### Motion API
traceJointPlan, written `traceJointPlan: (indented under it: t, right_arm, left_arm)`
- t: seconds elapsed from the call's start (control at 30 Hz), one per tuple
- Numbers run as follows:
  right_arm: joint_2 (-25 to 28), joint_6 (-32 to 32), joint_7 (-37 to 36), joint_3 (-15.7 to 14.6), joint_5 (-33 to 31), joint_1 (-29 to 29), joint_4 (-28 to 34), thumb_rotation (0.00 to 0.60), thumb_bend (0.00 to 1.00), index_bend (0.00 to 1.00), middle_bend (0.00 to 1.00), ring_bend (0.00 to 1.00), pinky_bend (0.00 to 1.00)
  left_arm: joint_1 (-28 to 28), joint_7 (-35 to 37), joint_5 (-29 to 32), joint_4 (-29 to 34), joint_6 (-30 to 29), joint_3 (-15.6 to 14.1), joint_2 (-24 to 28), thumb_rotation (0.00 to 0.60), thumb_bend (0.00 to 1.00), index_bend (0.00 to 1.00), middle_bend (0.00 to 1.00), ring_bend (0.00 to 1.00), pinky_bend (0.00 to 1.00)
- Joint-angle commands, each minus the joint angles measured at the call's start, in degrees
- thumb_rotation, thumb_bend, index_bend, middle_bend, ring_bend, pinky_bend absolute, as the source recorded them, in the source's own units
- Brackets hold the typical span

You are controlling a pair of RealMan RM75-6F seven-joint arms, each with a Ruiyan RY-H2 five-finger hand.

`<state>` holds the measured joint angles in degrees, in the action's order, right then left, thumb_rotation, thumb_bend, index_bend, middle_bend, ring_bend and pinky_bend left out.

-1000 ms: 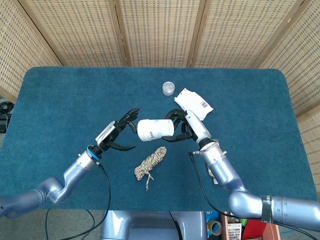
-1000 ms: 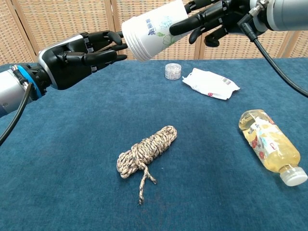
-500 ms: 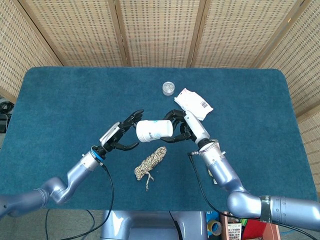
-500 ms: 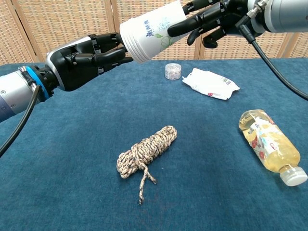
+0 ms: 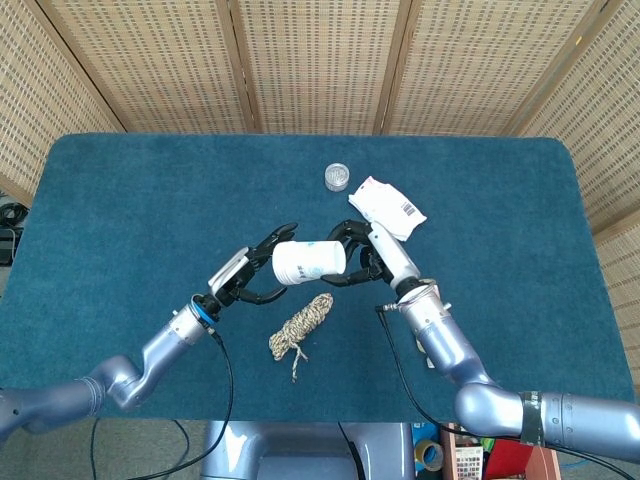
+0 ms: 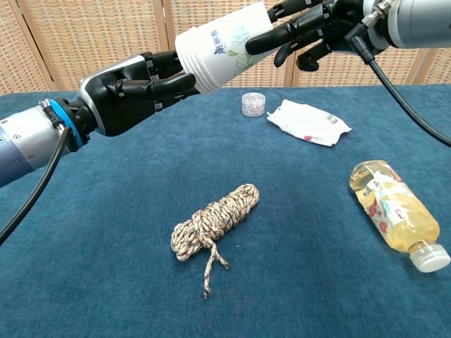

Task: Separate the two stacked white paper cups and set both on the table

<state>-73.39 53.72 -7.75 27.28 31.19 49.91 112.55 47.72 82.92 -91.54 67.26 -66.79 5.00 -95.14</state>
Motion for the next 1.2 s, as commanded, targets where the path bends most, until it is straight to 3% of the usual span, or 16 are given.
traceJointPlan:
  t: [0.03, 0.63, 1.2]
  right_arm:
    - [0.07, -0.10, -0.09, -0.01, 0.03, -0.02, -0.01, 0.600, 0.30, 0.78, 0.68, 0.58, 0.83]
    - [0.78, -0.32, -0.94, -0.02, 0.56, -0.44, 0.53, 0.600, 0.30, 0.78, 0.68, 0.58, 0.83]
    - [0.85, -0.94, -1.48, -0.41, 1.12, -0.52, 0.28, 0.600, 0.30, 0.78, 0.68, 0.58, 0.83]
  left_arm:
    - [0.02, -0.18, 0.15, 0.12, 0.07, 0.09, -0.08, 0.600, 0.35, 0.50, 0.00, 0.00, 0.00]
    - [0.56, -2.50, 1.10, 2.14, 0.83, 1.28, -1.01, 0.600, 0.35, 0.52, 0.00, 0.00, 0.00]
    - [0.20, -4.83, 3.28, 3.16, 1.28, 2.99, -2.15, 0.600, 0.35, 0.66, 0.00, 0.00, 0.00]
